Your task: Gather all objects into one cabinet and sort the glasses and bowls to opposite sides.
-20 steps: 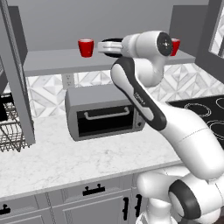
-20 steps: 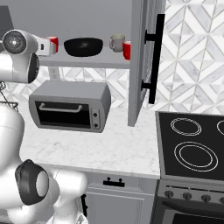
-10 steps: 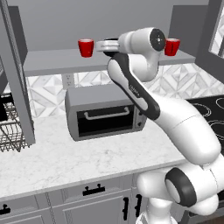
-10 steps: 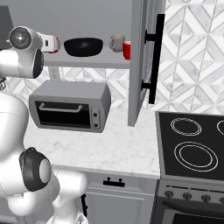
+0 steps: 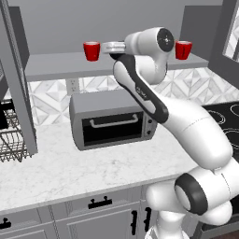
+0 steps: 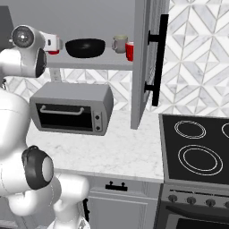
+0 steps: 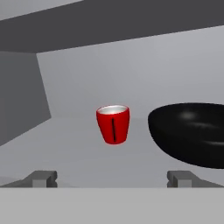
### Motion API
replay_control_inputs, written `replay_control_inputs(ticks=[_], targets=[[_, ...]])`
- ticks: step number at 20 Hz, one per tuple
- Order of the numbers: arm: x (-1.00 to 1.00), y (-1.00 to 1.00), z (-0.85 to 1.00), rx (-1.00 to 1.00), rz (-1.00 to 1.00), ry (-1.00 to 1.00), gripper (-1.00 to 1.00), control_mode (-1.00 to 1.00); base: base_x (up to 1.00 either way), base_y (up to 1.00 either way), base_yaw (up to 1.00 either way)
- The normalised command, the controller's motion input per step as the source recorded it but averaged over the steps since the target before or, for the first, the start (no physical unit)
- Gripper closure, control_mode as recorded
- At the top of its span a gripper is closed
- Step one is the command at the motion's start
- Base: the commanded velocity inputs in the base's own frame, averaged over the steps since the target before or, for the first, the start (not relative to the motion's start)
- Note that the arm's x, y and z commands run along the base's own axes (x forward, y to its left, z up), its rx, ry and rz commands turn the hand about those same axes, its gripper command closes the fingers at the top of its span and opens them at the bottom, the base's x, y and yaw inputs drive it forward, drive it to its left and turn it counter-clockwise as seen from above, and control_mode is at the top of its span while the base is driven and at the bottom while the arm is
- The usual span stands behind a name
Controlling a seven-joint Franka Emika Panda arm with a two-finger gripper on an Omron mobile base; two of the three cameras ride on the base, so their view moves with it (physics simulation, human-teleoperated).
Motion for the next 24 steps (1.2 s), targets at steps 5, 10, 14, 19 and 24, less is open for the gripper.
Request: replay_control_inputs(ticks=[5,10,14,19,24], targets=[[0.19,0.09,0.00,0.00,0.00,0.00,-1.00,-1.00,0.00,0.00,0.00],[0.18,0.17,0.00,0.00,0.00,0.00,-1.00,-1.00,0.00,0.00,0.00],[0.26,0.03,0.00,0.00,0.00,0.00,-1.00,-1.00,0.00,0.00,0.00],[0.30,0.00,0.00,0.00,0.00,0.00,-1.00,-1.00,0.00,0.00,0.00],[0.16,0.05,0.00,0.00,0.00,0.00,-1.00,-1.00,0.00,0.00,0.00]])
